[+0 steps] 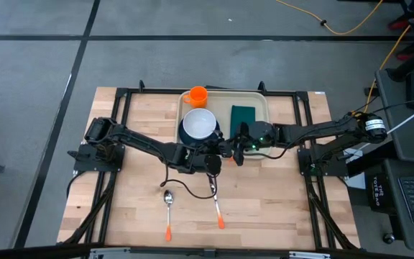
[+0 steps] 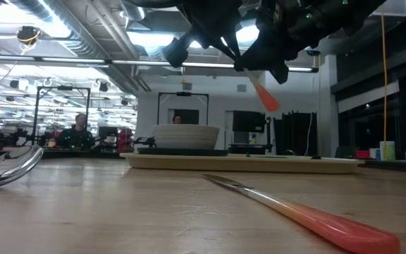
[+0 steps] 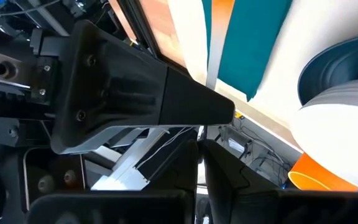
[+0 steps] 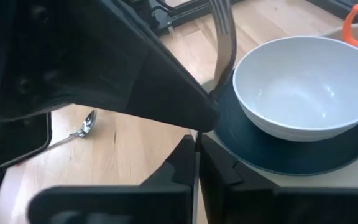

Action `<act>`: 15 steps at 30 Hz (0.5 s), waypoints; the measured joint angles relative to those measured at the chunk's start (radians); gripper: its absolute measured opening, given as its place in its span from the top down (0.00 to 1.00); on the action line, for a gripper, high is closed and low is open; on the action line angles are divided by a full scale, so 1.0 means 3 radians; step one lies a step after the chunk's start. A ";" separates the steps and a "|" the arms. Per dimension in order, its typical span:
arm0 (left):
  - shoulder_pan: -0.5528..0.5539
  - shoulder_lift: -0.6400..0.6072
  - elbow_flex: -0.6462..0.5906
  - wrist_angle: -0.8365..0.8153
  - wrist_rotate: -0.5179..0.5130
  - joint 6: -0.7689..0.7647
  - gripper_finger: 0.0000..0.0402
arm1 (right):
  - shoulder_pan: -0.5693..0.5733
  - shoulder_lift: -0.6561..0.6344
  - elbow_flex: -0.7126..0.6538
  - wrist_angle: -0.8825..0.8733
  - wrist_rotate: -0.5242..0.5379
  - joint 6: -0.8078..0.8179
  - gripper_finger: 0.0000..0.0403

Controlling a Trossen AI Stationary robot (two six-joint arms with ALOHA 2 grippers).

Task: Set up tray
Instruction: Put the orange fork on top of the napkin to the right of the green plate on the gray serving tray

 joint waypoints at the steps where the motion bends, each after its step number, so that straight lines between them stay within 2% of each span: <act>1: 0.0000 0.0000 0.0000 0.0000 0.0005 -0.0001 0.98 | 0.0000 0.0000 0.0000 -0.0002 0.0003 -0.0003 0.97; 7: -0.0015 0.0000 0.0000 0.0003 0.0036 -0.0028 0.95 | 0.0000 0.0000 0.0000 0.0000 -0.0005 0.0090 0.98; 15: -0.0039 0.0000 -0.0001 0.0017 0.0117 -0.0029 0.86 | 0.0003 -0.0001 0.0001 0.0025 -0.0020 0.0187 0.98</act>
